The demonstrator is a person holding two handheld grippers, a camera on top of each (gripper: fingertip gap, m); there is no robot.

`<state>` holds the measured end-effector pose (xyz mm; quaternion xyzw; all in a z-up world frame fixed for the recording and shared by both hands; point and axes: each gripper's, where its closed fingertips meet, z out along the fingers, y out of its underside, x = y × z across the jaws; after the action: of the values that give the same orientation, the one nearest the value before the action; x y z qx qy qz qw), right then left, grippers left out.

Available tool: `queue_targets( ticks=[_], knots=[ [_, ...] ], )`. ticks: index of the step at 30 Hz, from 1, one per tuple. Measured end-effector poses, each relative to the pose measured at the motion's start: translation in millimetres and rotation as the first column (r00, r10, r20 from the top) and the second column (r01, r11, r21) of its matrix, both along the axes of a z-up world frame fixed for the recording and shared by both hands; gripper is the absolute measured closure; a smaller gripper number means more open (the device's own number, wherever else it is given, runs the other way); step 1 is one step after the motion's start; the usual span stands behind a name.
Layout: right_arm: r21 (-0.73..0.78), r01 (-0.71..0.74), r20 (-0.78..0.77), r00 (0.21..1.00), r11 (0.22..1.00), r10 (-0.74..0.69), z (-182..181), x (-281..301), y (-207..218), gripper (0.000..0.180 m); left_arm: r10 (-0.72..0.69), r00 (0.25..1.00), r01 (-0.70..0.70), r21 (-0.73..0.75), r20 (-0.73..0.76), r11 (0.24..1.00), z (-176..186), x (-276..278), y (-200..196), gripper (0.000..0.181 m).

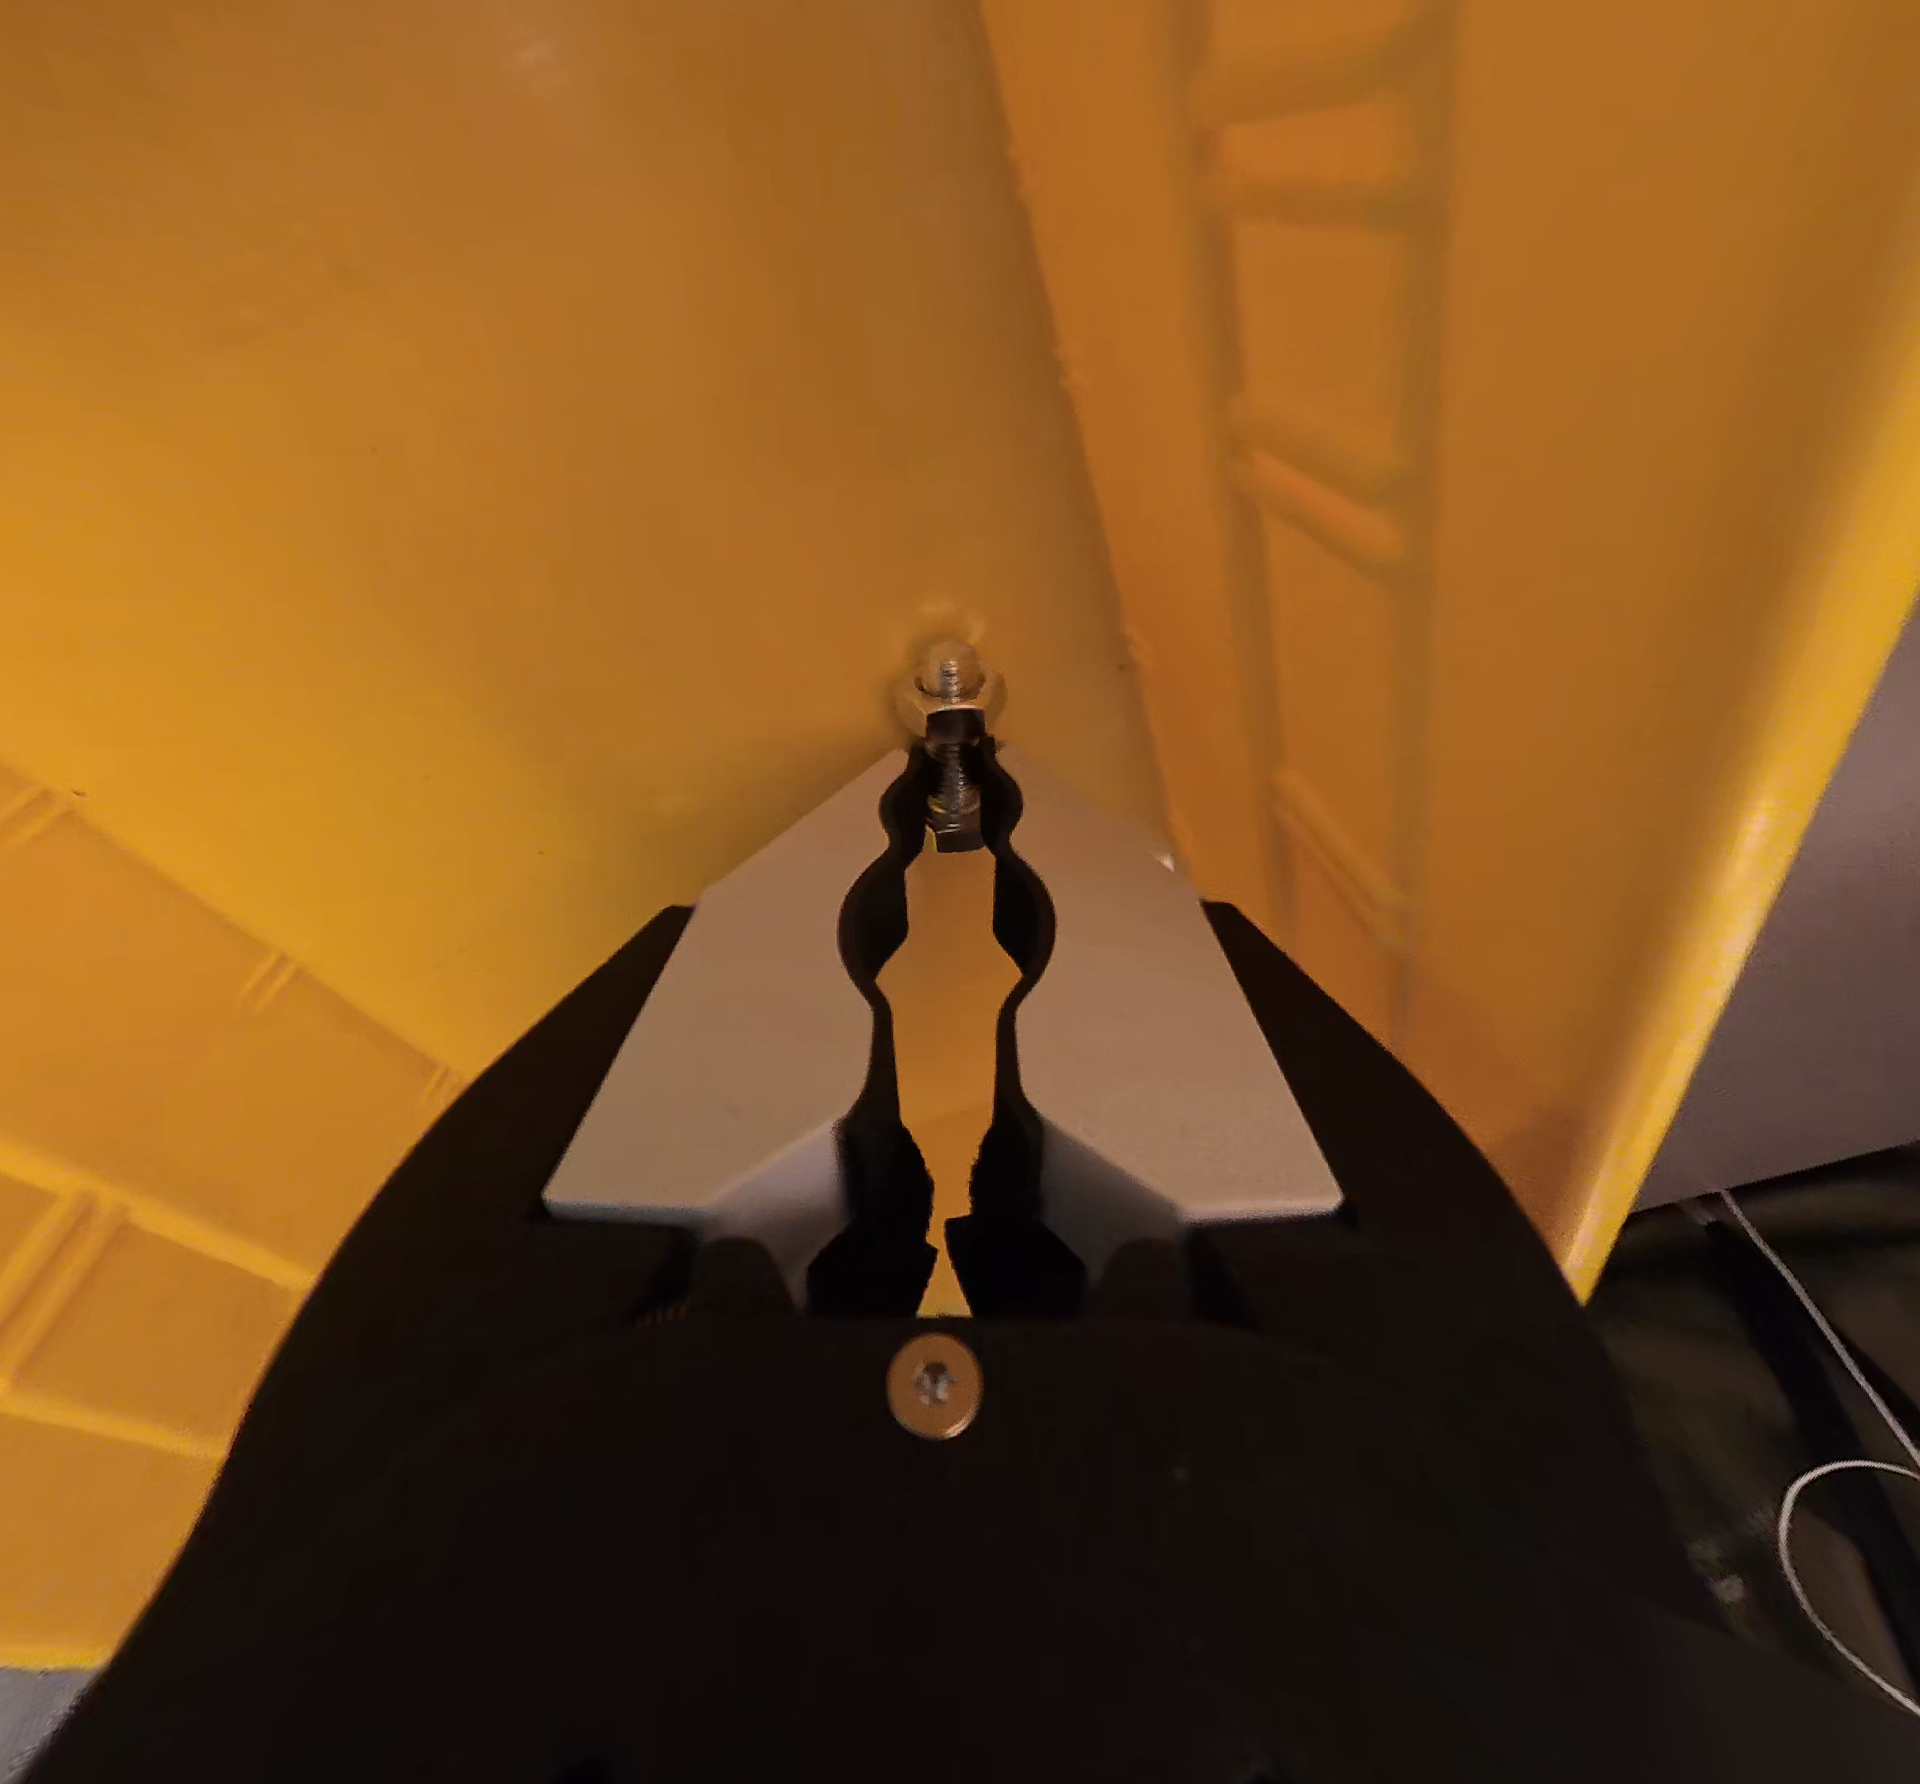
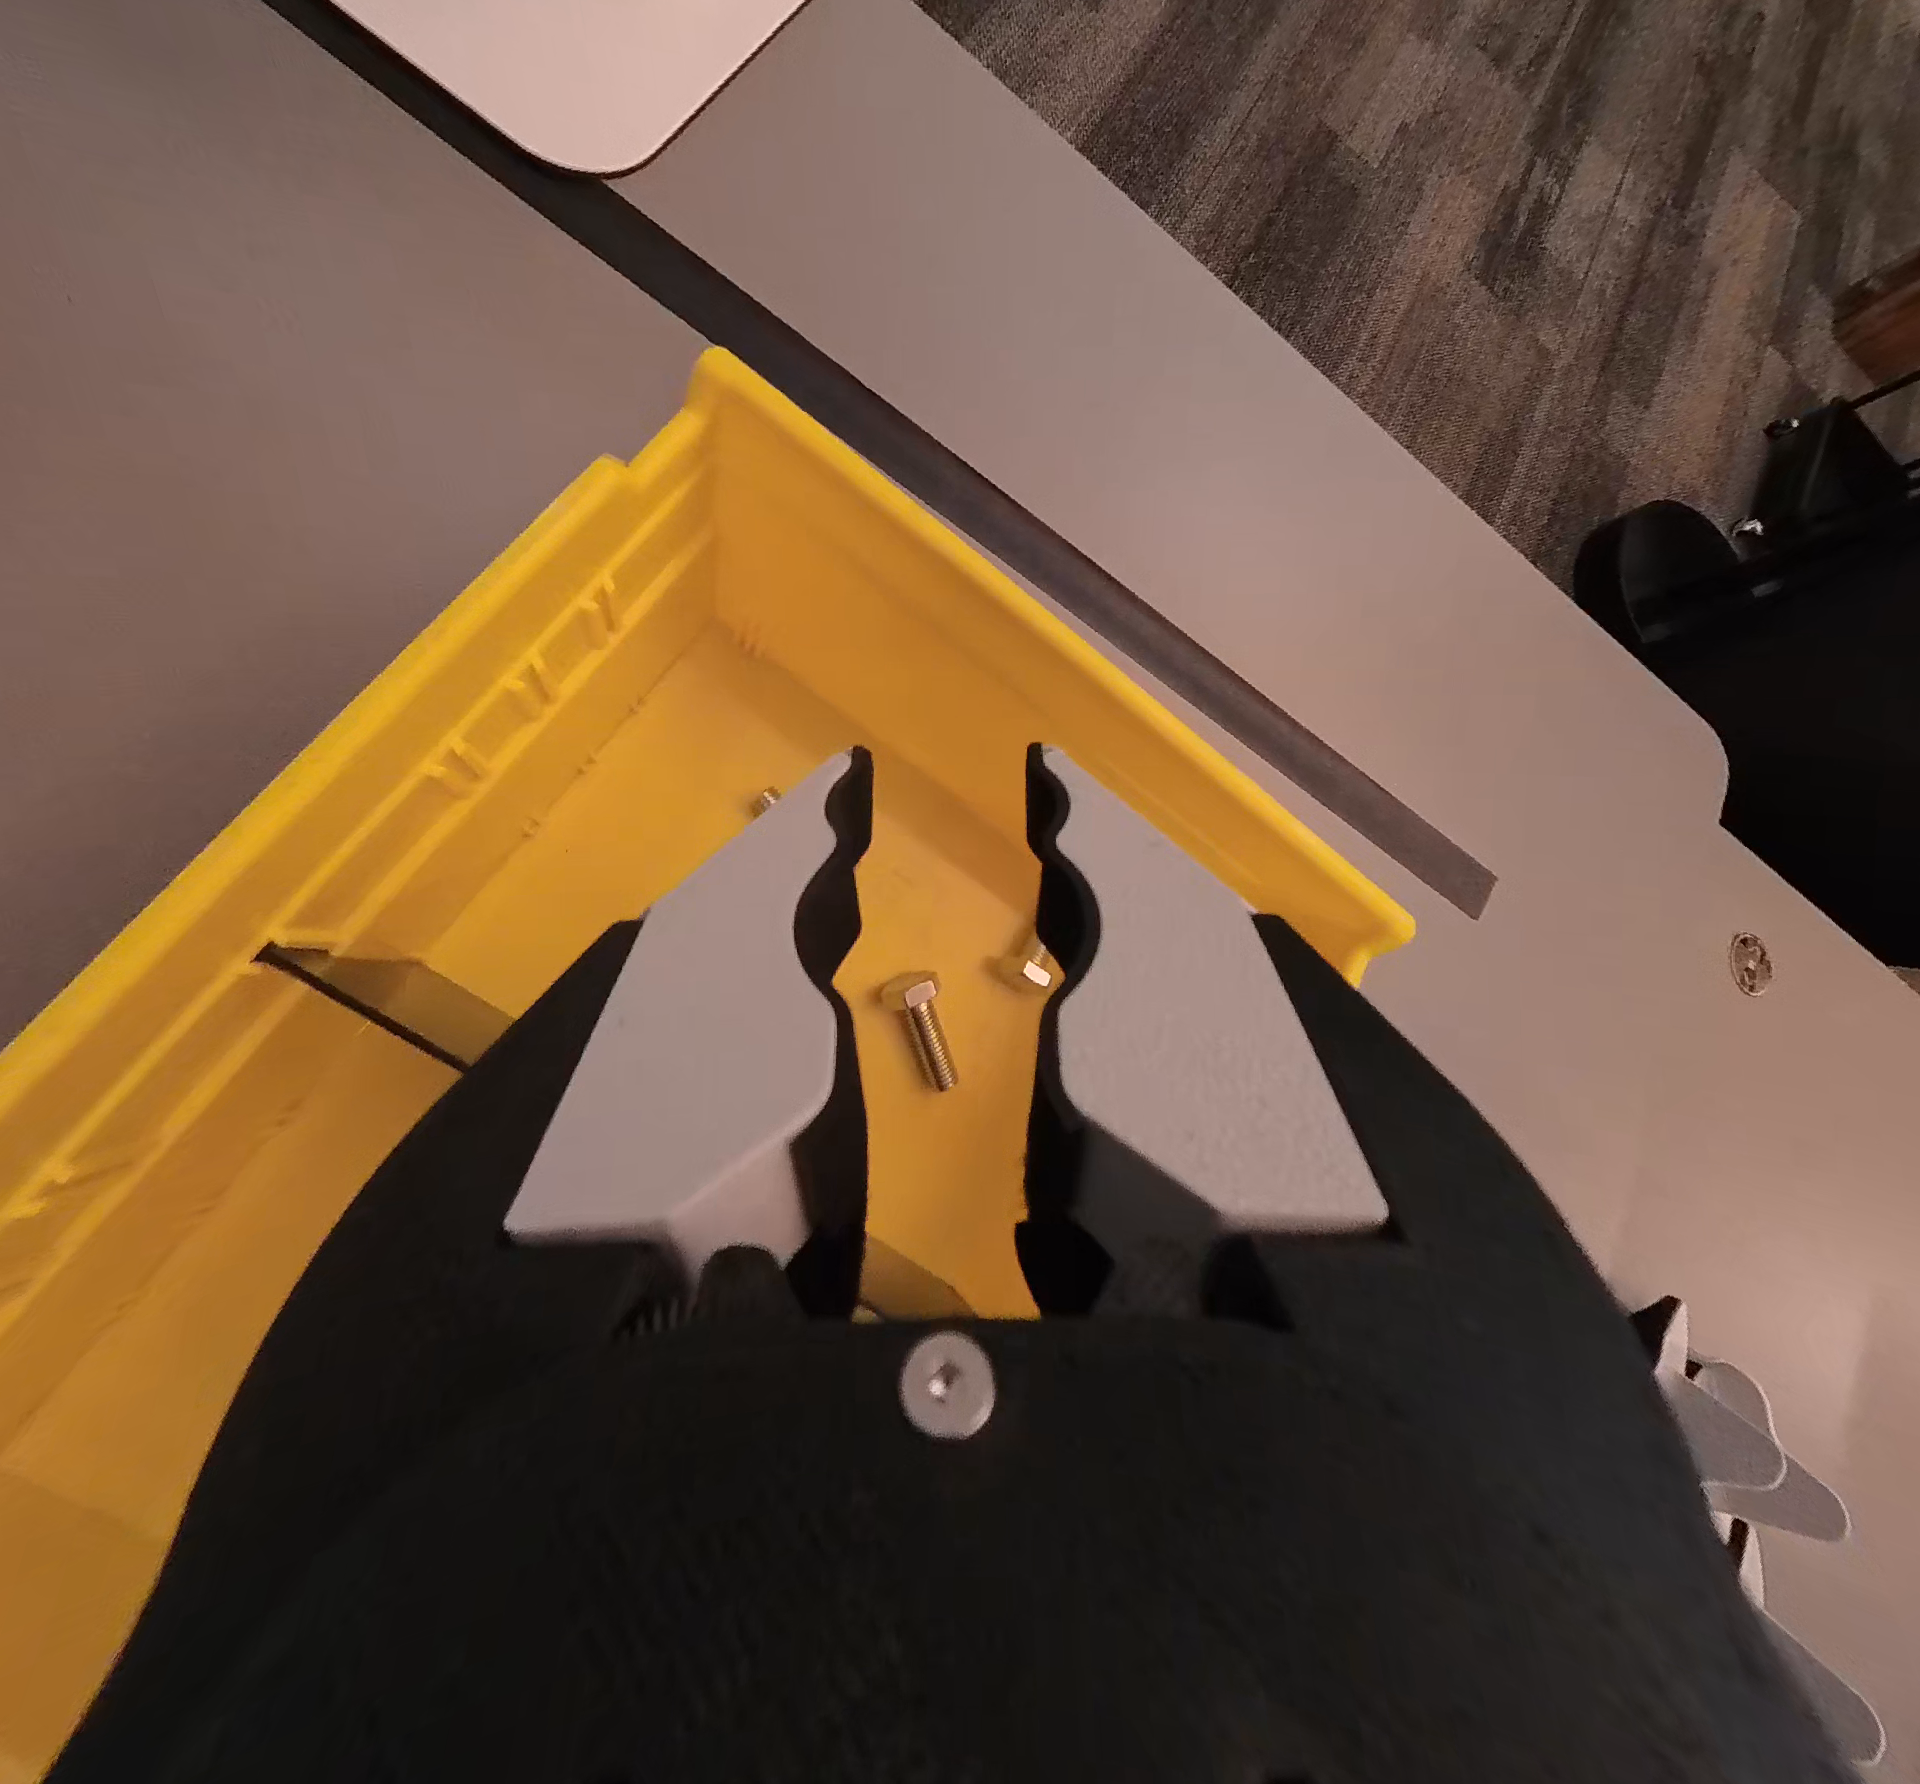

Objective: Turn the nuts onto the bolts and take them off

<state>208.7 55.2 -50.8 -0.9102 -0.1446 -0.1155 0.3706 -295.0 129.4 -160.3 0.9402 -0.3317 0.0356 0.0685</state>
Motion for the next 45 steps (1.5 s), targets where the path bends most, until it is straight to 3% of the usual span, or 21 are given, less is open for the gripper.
queue_targets(
  ticks=[4, 8, 10, 12, 13, 15, 17, 19, 21, 26, 39, 42, 45],
  knots=[
    [0.037, 0.003, 0.017, 1.000, 0.999, -0.004, 10, 0, 2, 0.152, -0.021, 1.000, 0.019, 0.071, 0.020, 0.997, 18, -9, 8, 0.174],
    [0.213, -0.032, 0.043, 0.999, 0.976, 0.024, 53, -19, 9, 0.153, -0.045, 0.967, -0.024, 0.270, 0.249, 0.963, 80, 6, 20, 0.173],
    [0.348, -0.106, 0.037, 0.994, 0.931, 0.099, 89, -47, 11, 0.153, -0.177, 0.911, 0.005, 0.418, 0.373, 0.908, 125, 28, 19, 0.173],
    [0.501, -0.245, -0.038, 0.952, 0.830, 0.304, 128, -104, 5, 0.152, -0.369, 0.838, 0.052, 0.615, 0.402, 0.787, 169, 55, 14, 0.173],
    [0.578, -0.333, -0.095, 0.879, 0.745, 0.467, 147, -144, -6, 0.152, -0.451, 0.789, 0.056, 0.681, 0.418, 0.730, 189, 72, 5, 0.173],
    [0.708, -0.452, -0.185, 0.623, 0.542, 0.760, 180, -217, -41, 0.154, -0.608, 0.619, 0.075, 0.733, 0.498, 0.676, 221, 113, -32, 0.173],
    [0.764, -0.472, -0.250, 0.412, 0.439, 0.876, 196, -259, -65, 0.153, -0.720, 0.395, 0.142, 0.736, 0.571, 0.662, 241, 150, -81, 0.173],
    [0.754, -0.503, -0.290, 0.322, 0.423, 0.901, 192, -282, -72, 0.153, -0.762, 0.243, 0.207, 0.735, 0.600, 0.645, 248, 172, -119, 0.173],
    [0.741, -0.523, -0.308, 0.292, 0.420, 0.906, 186, -292, -72, 0.153, -0.788, 0.167, 0.256, 0.746, 0.593, 0.615, 247, 186, -143, 0.173],
    [0.707, -0.572, -0.413, 0.143, 0.415, 0.900, 175, -307, -80, 0.160, -0.791, 0.123, 0.297, 0.738, 0.600, 0.606, 241, 203, -164, 0.173],
    [0.686, -0.607, -0.448, 0.079, 0.400, 0.890, 165, -313, -82, 0.168, -0.782, 0.099, 0.275, 0.739, 0.615, 0.615, 248, 202, -168, 0.173],
    [0.698, -0.600, -0.448, 0.060, 0.391, 0.892, 169, -315, -85, 0.169, -0.762, 0.061, 0.274, 0.723, 0.645, 0.634, 251, 201, -173, 0.172],
    [0.720, -0.578, -0.461, 0.017, 0.385, 0.887, 175, -317, -88, 0.172, -0.731, 0.043, 0.260, 0.699, 0.681, 0.667, 255, 202, -172, 0.157]
  ],
)
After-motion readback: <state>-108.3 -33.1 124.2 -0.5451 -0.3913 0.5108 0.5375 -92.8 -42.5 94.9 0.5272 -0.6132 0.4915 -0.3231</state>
